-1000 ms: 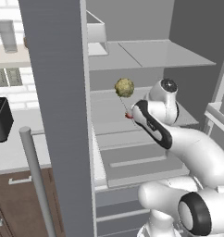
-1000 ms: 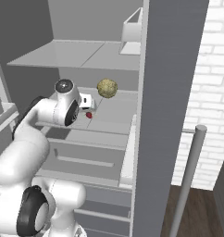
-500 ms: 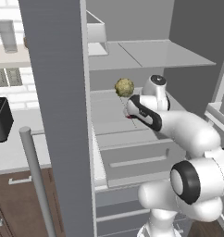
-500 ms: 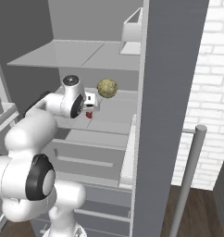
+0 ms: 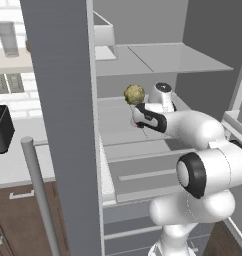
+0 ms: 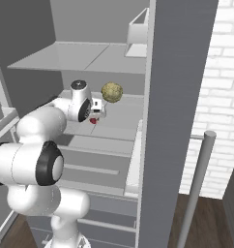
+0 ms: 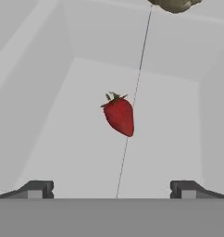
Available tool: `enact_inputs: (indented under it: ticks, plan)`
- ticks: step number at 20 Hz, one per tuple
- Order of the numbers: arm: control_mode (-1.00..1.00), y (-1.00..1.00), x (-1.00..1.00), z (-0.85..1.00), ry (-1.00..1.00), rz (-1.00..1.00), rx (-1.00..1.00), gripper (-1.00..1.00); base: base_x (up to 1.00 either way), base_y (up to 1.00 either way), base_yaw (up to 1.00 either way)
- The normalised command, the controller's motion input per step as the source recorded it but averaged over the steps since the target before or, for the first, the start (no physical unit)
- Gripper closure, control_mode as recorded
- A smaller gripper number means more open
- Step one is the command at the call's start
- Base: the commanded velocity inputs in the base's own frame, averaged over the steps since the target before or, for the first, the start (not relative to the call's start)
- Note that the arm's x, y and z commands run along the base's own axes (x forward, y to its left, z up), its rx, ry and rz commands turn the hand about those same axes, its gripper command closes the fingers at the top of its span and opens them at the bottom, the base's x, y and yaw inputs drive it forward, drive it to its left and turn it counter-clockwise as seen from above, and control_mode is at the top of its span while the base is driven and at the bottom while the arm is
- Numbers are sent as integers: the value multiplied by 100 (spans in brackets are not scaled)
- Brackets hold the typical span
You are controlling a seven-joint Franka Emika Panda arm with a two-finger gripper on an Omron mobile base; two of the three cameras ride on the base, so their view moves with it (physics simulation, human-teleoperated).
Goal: Take the strawberry from the fridge and place it on top of the pancake, located on the dining counter.
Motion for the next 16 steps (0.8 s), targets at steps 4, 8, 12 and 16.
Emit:
enact_inputs:
  ticks: [4, 8, 12, 16]
  plan:
    - [-100, 0, 44, -18, 2, 6, 0, -100, 0, 0, 0]
    - [-100, 0, 47, -6, 0, 6, 0, -100, 0, 0, 0]
    - [-100, 0, 34, -10, 0, 4, 0, -100, 0, 0, 0]
    - [-100, 0, 25, -28, 3, 5, -3, -100, 0, 0, 0]
